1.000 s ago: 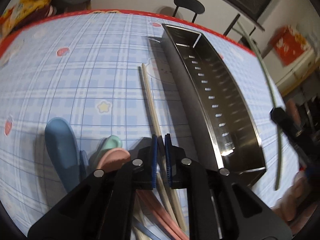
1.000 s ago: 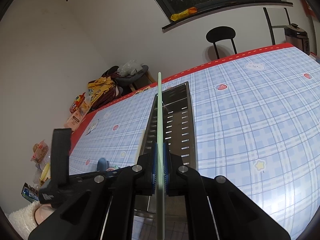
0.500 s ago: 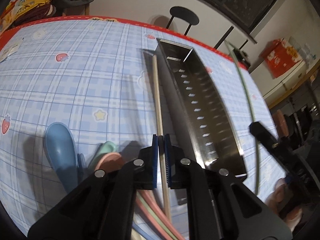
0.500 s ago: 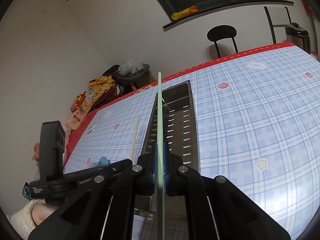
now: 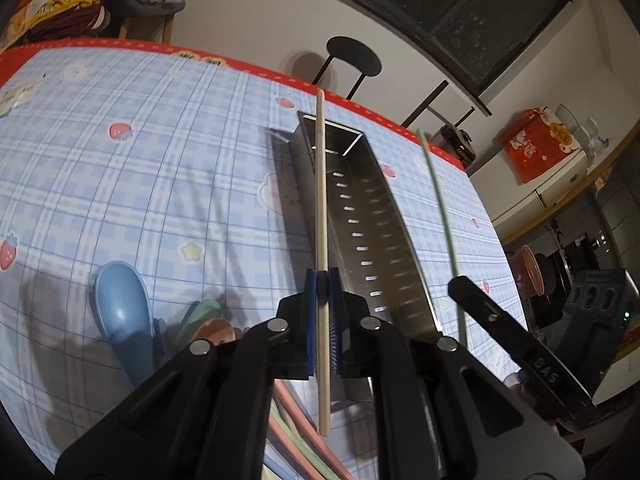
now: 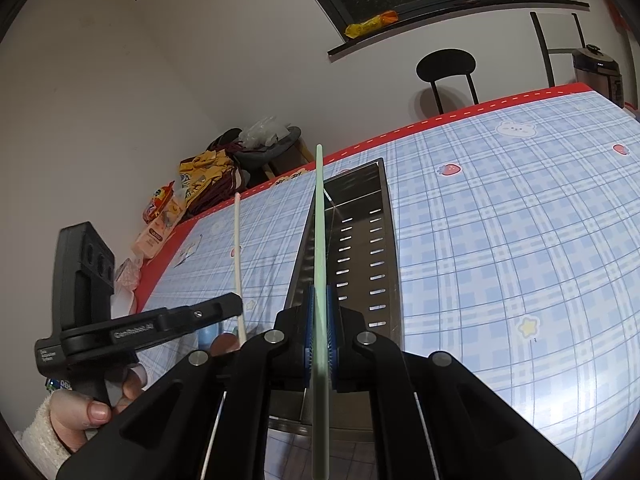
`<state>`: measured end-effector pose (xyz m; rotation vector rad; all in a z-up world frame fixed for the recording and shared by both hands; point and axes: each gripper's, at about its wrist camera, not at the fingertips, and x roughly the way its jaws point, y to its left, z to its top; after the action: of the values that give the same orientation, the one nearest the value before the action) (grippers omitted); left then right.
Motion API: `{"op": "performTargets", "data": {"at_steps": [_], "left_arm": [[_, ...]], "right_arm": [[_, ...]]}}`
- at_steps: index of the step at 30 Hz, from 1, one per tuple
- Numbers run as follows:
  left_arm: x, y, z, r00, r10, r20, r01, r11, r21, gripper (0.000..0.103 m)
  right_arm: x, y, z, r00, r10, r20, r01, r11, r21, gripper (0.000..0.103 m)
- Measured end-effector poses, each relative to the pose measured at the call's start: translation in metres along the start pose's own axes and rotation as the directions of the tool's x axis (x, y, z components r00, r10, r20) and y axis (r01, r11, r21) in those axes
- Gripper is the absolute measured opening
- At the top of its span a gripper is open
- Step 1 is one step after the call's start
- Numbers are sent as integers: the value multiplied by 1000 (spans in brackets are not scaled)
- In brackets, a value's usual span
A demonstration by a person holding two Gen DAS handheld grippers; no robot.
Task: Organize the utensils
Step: 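Lower the beige chopstick into the tray with the left tool while the right lowers the green one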
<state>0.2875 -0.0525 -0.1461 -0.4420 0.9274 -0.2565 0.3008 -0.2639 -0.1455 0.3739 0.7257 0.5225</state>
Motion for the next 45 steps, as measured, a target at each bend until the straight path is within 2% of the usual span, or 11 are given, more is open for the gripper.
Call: {"op": "performTargets", "data": {"at_steps": [5, 10, 15, 16, 20, 24, 26, 37, 45], "left_arm": [[8, -2, -2, 1000, 17, -23, -17, 1000, 12, 10], [33, 1, -4, 995, 84, -57, -82, 996, 36, 10], [53, 1, -2, 984, 157, -79, -149, 984, 98, 10], [54, -1, -3, 982, 169, -81, -160, 981, 114, 4], [61, -7, -10, 971, 216, -102, -197, 966, 169, 5], [61, -6, -16, 972, 205, -115, -185, 970, 160, 5], [58, -2, -16, 978, 173, -118, -158, 980, 123, 5], [56, -7, -27, 987, 68, -148, -52, 993, 108, 17], [63, -11, -22, 985, 69, -157, -52, 993, 110, 16]], "right_arm": [[1, 2, 0, 1000, 1, -3, -1, 1000, -5, 7], [1, 0, 0, 1000, 1, -3, -1, 1000, 0, 7], [-1, -1, 1, 1000, 1, 3, -1, 1000, 3, 7], [-2, -1, 0, 1000, 1, 4, -1, 1000, 3, 7], [-1, -1, 0, 1000, 0, 2, 0, 1000, 6, 7], [-2, -1, 0, 1000, 2, 5, -2, 1000, 4, 7], [-2, 0, 1, 1000, 1, 3, -1, 1000, 4, 7], [-3, 0, 0, 1000, 1, 5, -1, 1000, 7, 7], [-3, 0, 0, 1000, 0, 5, 0, 1000, 7, 7]]}}
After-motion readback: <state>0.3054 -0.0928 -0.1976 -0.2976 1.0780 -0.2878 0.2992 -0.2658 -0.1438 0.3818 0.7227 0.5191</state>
